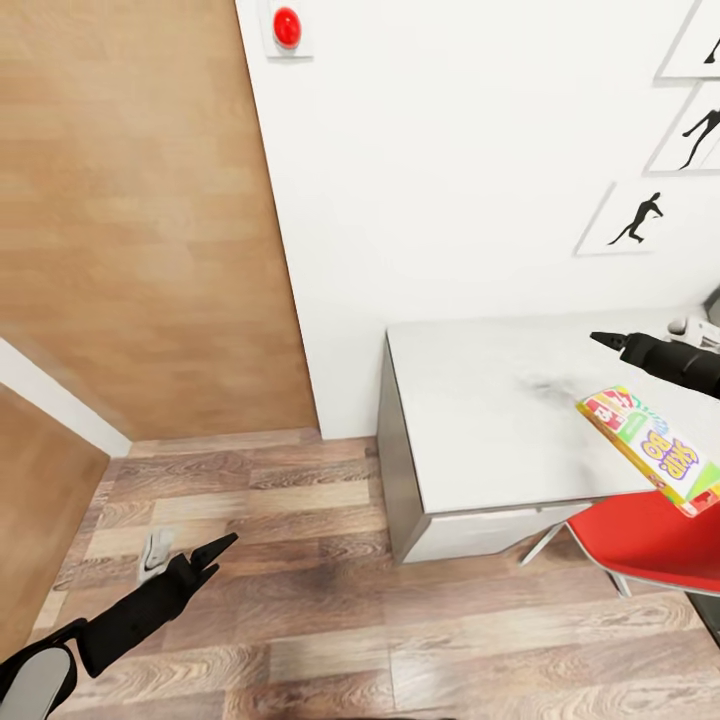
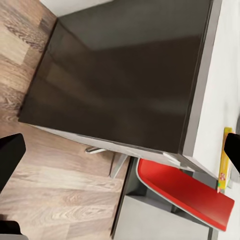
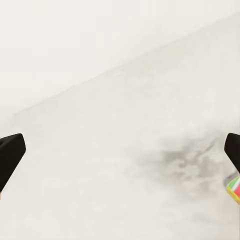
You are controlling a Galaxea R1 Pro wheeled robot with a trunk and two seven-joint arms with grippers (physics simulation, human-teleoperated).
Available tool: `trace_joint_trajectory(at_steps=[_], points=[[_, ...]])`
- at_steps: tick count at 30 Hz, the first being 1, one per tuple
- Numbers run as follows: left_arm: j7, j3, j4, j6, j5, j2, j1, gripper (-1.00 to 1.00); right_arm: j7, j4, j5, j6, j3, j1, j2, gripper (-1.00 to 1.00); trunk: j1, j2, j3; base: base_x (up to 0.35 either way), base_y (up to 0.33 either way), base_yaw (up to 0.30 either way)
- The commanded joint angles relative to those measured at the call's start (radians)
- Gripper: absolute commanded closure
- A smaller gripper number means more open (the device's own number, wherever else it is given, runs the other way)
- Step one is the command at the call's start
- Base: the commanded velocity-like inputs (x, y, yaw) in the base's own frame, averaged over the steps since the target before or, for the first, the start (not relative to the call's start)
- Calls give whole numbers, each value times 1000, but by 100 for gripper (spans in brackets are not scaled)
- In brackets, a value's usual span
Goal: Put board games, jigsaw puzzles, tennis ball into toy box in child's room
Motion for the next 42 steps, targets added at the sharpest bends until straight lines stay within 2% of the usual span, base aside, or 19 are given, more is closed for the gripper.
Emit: trace_joint_trajectory(at_steps=[1,7,12,20,21,23,27,35,42], points=[[-4,1,0,4,-2,-1,0,-100,5,-1,6,6,-5,1,0,-100,0,-1,0,0,0,98],[-4,1,2,1,-3,-2,7,-100,2,19,8,4,-10,1,1,-100,0,-1,9,0,0,93],[-4,2,5,-1,-3,-3,14,-100,0,79,12,-5,-14,-5,-1,-100,0,-1,16,0,0,86],[-4,1,8,-4,-4,-4,19,-100,1,255,20,-73,-14,-58,-13,-100,0,-1,28,0,0,82],[-4,1,8,-4,-4,-4,19,-100,1,255,20,-73,-14,-58,-13,-100,0,-1,30,0,0,80],[-4,1,9,-4,-4,-6,20,-100,2,307,28,-93,-12,-78,-16,-100,0,-1,32,0,0,77],[-4,1,9,-4,-4,-7,22,-100,6,354,46,-111,-8,-90,-18,-100,0,-1,36,0,0,62],[-2,1,9,-5,-11,-9,22,-100,10,387,64,-124,-7,-96,-21,-100,0,-1,38,1,-19,21],[-1,1,9,-5,-39,-12,23,-100,11,401,70,-128,-7,-96,-28,-100,0,-1,39,34,-168,8]])
